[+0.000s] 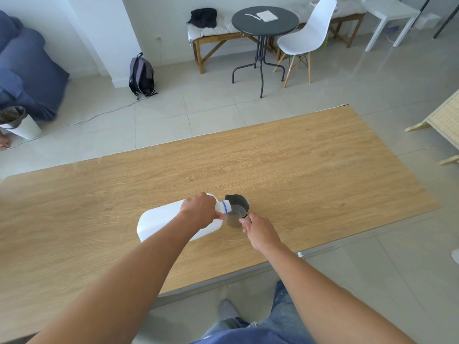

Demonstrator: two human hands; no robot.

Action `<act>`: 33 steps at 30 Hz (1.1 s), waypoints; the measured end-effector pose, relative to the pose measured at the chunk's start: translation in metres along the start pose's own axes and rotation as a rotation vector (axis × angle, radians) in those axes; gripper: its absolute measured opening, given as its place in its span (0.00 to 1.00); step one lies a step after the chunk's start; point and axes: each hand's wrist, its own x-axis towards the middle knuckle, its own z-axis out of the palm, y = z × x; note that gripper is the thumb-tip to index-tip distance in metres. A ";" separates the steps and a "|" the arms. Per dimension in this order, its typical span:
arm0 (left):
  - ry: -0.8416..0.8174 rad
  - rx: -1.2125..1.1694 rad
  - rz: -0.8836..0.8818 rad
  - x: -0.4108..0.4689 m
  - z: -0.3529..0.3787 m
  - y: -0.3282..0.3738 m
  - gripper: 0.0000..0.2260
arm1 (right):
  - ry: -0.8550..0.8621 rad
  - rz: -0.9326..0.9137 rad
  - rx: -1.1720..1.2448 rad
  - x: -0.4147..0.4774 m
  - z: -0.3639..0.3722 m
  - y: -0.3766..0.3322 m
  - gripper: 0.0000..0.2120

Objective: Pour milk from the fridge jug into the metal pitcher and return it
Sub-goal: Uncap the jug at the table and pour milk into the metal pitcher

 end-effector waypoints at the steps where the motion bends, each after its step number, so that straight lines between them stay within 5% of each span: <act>1: 0.001 0.001 -0.004 0.000 -0.001 0.001 0.31 | -0.001 -0.004 0.001 0.000 0.000 0.000 0.15; 33: 0.001 0.027 -0.093 -0.008 -0.010 0.018 0.32 | 0.003 -0.011 0.024 -0.001 0.002 0.001 0.17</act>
